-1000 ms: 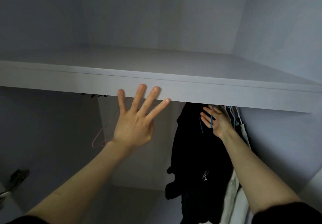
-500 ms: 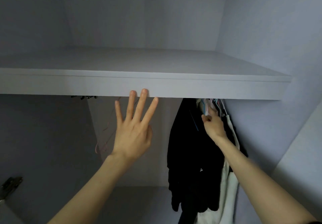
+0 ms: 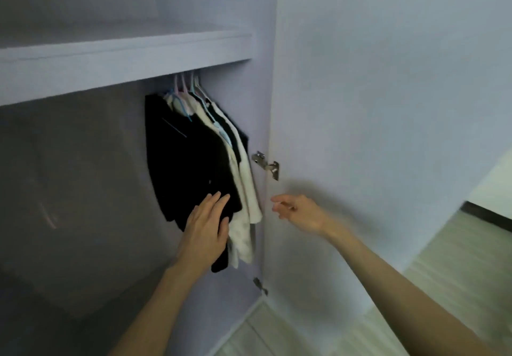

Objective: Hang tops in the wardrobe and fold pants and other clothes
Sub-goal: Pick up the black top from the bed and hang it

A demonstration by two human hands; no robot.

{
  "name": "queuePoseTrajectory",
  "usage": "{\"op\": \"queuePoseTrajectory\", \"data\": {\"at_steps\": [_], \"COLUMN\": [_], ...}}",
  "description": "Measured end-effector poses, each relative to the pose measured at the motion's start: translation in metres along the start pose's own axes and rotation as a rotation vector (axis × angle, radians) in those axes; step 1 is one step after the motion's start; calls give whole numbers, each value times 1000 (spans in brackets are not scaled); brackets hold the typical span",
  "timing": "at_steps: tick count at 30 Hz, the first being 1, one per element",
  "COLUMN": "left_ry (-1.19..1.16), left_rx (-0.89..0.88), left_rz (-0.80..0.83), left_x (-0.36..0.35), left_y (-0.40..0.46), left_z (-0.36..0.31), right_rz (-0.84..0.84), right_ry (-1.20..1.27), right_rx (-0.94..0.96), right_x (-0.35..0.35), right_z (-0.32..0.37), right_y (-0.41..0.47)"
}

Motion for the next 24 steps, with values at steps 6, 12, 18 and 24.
{"op": "queuePoseTrajectory", "data": {"at_steps": [6,12,18,24], "left_ry": [-176,-320,-447,-547], "left_rx": [-257,-548,-831,-1074], "left_rz": [284,510,740,1016], "left_x": [-100,-161,-213,-261], "left_y": [-68,-153,-284,-464], "left_z": [-114,-242,-399,-546], "right_rz": [-140,-393,-692,-971], "right_ry": [105,299,516,718], "right_rx": [-347,-642,-907,-1111], "right_x": [4,7,-13,-50], "right_z": [-99,-166,-204,-228], "right_y": [-188,-370,-597,-826]}}
Point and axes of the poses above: each hand's wrist, its own y-axis towards the middle knuckle, its own x-axis out of the back of the hand, z = x × y, the point moved 7 cm from there along y, towards the middle knuckle, and after that the axes turned 8 degrees about -y, right-handed, at the moved point
